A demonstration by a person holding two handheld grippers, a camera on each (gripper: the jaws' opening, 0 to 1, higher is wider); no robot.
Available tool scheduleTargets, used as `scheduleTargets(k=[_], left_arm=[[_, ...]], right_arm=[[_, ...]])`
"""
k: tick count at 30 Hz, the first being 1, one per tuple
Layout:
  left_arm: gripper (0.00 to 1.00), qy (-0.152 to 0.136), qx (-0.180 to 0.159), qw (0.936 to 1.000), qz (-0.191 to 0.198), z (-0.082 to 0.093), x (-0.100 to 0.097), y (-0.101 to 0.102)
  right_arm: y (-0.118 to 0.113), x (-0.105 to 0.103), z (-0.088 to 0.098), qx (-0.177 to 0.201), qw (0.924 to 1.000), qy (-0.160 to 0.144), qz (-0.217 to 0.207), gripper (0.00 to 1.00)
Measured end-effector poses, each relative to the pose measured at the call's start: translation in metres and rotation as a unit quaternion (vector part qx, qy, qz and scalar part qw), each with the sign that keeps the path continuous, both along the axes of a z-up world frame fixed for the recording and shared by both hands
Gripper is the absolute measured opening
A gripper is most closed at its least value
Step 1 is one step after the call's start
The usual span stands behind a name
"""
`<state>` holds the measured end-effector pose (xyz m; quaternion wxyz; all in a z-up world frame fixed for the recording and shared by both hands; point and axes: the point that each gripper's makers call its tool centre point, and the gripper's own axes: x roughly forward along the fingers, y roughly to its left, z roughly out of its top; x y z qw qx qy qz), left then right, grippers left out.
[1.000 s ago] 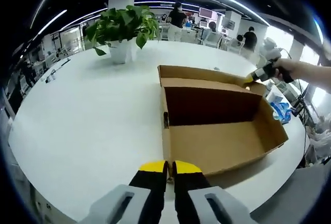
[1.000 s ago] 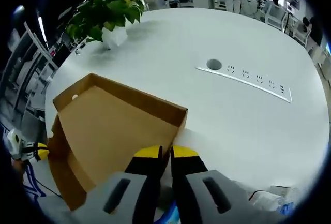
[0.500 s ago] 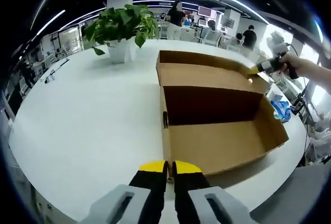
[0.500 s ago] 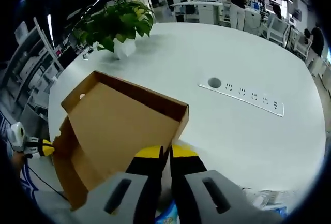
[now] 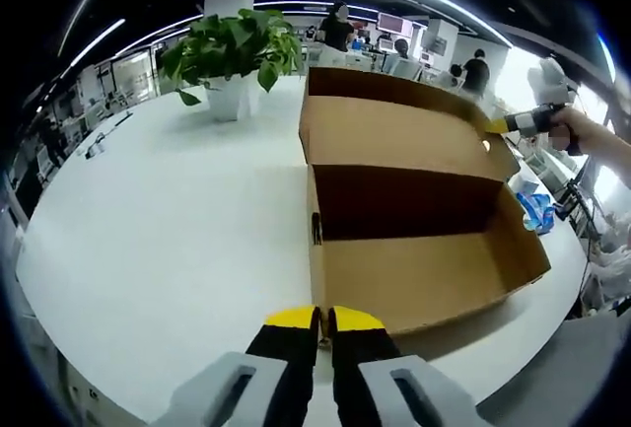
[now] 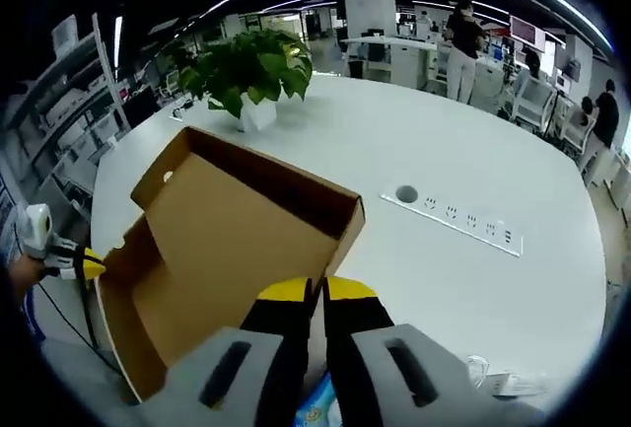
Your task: Operate the shoe box by opening the lid, removing the specified soft item, and placing it in the target area until the item is outside and the box remains undamaged.
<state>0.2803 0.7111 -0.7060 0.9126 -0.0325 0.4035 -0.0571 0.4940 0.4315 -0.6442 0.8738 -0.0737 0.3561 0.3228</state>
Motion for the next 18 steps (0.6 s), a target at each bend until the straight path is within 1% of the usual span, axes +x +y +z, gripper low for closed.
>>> scheduleTargets(k=[8, 12, 18], left_arm=[[0.03, 0.000, 0.001, 1.0000, -0.001, 0.000, 0.000, 0.000], [0.03, 0.000, 0.000, 1.0000, 0.000, 0.001, 0.000, -0.001], [0.03, 0.000, 0.001, 1.0000, -0.001, 0.001, 0.000, -0.001]], right_arm=[[0.000, -0.012, 0.019, 0.017, 0.9994, -0.028, 0.007, 0.01], [-0.001, -0.020, 0.026, 0.024, 0.9986, -0.046, 0.013, 0.01], [-0.001, -0.032, 0.034, 0.035, 0.9975, -0.060, 0.012, 0.01]])
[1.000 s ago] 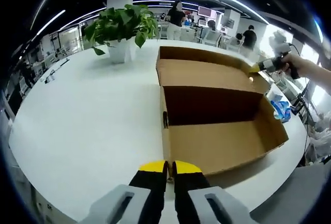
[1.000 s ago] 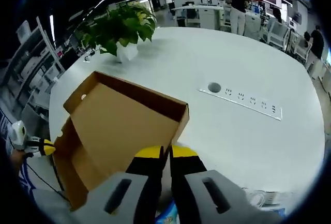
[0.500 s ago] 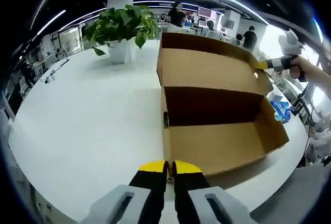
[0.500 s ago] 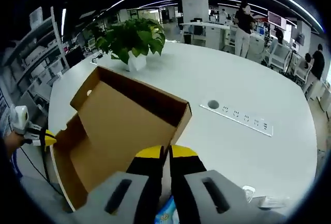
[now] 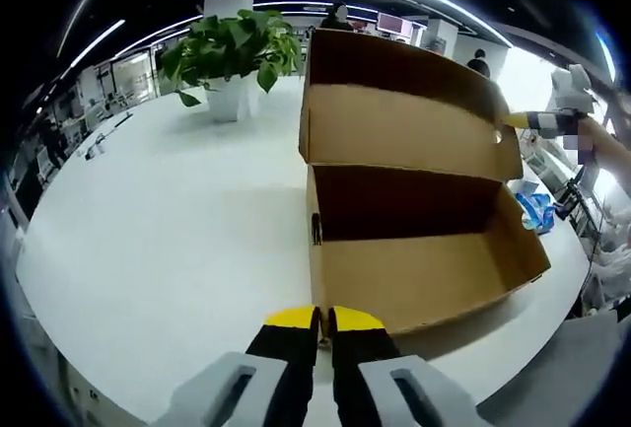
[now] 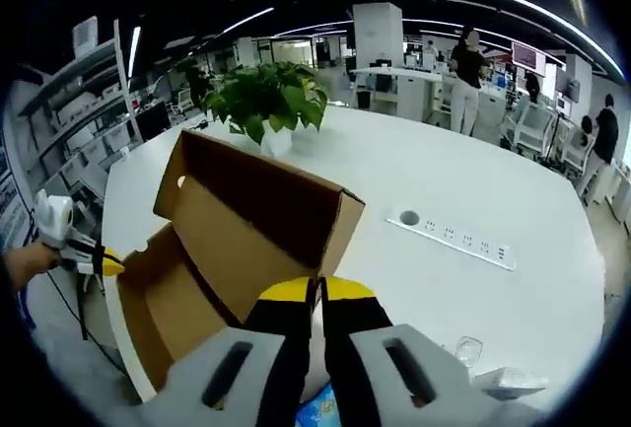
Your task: Operate the shoe box by opening the lid, removing the specified soft item, and placing it in the target area until the item is outside and the box remains undamaged.
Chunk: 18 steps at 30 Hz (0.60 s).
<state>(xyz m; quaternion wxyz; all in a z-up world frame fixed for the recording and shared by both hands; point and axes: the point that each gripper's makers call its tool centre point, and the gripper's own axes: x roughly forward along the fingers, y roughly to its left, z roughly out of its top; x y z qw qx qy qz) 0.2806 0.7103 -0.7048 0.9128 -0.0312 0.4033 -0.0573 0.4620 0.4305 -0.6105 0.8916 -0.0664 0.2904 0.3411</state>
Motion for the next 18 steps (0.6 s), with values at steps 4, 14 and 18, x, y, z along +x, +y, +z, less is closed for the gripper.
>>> scheduleTargets(k=[4, 14, 18], left_arm=[[0.03, 0.000, 0.003, 1.0000, -0.001, 0.000, 0.000, 0.000], [0.04, -0.006, -0.002, 1.0000, 0.004, 0.000, 0.000, 0.001], [0.04, -0.008, -0.004, 1.0000, 0.003, 0.000, 0.000, 0.000]], right_arm=[[-0.001, -0.003, 0.003, 0.006, 0.9999, -0.009, -0.001, 0.01], [-0.003, -0.026, 0.007, 0.016, 0.9996, -0.025, 0.005, 0.01], [-0.004, -0.037, 0.007, 0.025, 0.9992, -0.033, 0.002, 0.01]])
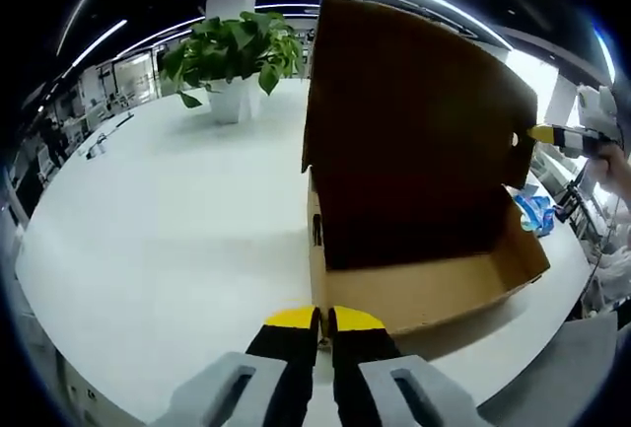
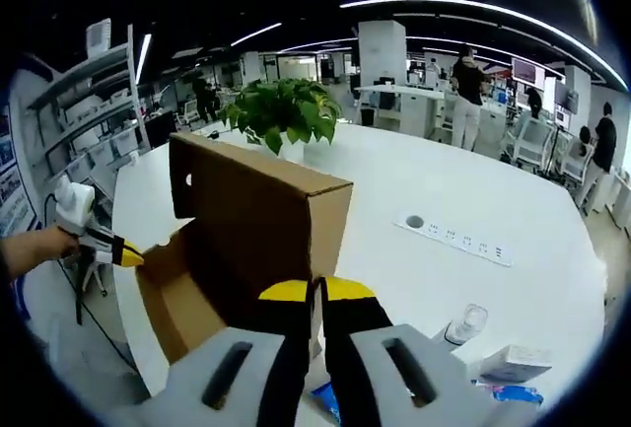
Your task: Operate the shoe box by opening the lid, removing the specified soft item, and placing it in the target area until the item is outside and the box remains undamaged.
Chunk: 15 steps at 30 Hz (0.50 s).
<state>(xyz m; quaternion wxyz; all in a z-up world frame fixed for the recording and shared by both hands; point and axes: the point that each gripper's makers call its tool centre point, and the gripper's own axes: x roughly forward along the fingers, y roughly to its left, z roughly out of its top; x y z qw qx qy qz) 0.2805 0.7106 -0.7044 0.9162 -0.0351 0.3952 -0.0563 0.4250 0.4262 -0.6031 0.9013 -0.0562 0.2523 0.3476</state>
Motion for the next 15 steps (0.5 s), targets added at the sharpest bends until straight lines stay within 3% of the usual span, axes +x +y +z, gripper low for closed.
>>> scheduleTargets(k=[15], left_arm=[[0.04, -0.013, -0.002, 0.9999, -0.005, 0.001, 0.000, 0.000]], right_arm=[[-0.001, -0.042, -0.010, 0.037, 0.9991, 0.001, -0.021, 0.03]])
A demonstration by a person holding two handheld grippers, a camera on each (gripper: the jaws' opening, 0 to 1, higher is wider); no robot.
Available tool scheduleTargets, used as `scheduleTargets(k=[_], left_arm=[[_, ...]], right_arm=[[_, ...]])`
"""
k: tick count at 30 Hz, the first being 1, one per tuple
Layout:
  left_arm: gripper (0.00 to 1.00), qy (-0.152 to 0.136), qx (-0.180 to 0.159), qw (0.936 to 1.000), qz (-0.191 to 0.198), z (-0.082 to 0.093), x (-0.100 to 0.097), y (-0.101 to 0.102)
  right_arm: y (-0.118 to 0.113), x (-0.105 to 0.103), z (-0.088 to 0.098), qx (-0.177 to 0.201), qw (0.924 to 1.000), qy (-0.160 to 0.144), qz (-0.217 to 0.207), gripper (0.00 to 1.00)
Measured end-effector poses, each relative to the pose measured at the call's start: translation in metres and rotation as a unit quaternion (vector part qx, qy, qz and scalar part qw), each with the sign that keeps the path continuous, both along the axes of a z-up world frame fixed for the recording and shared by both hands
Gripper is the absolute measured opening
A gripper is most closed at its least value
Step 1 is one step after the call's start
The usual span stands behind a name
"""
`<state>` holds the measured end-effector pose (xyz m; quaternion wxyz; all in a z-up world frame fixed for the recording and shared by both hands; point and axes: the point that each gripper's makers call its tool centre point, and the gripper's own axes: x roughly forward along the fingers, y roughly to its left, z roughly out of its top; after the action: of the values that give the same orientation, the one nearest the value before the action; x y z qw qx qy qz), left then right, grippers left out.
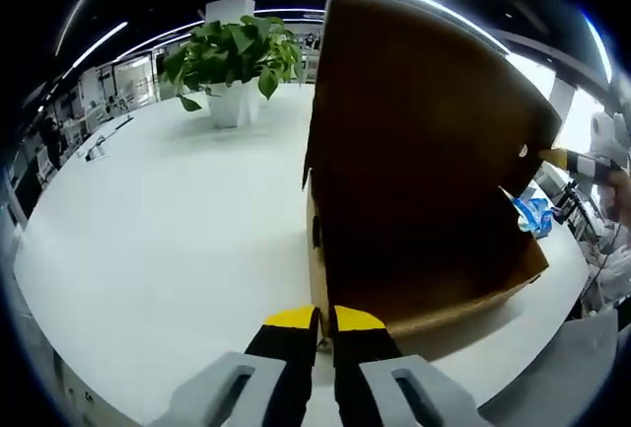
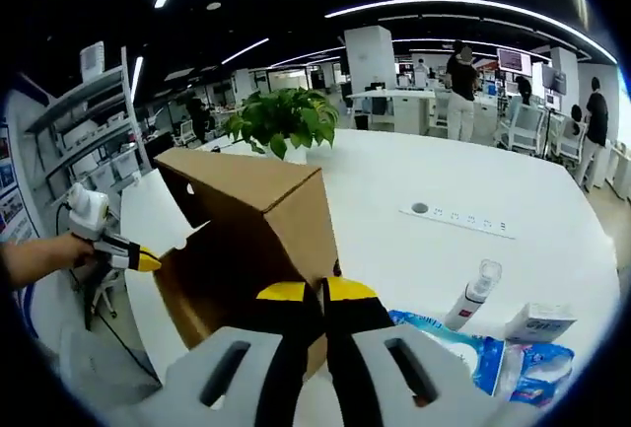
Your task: Operate the shoe box by opening the lid, removing the specified soft item, and placing it in the target area until the item is outside and the box remains undamaged.
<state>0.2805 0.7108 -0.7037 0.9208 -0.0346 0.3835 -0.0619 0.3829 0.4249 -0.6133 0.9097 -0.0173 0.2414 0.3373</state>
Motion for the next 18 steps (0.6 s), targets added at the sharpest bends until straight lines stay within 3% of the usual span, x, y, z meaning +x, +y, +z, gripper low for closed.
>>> scheduleTargets(k=[14, 18], left_arm=[[0.17, -0.012, 0.008, 0.9999, -0.001, 0.007, -0.007, 0.006], [0.22, -0.038, 0.011, 0.9992, -0.008, 0.020, -0.006, 0.006]], right_arm=[[0.000, -0.028, -0.019, 0.018, 0.9998, 0.002, -0.011, 0.05], [-0.001, -0.034, -0.025, 0.022, 0.9997, 0.006, -0.006, 0.07]])
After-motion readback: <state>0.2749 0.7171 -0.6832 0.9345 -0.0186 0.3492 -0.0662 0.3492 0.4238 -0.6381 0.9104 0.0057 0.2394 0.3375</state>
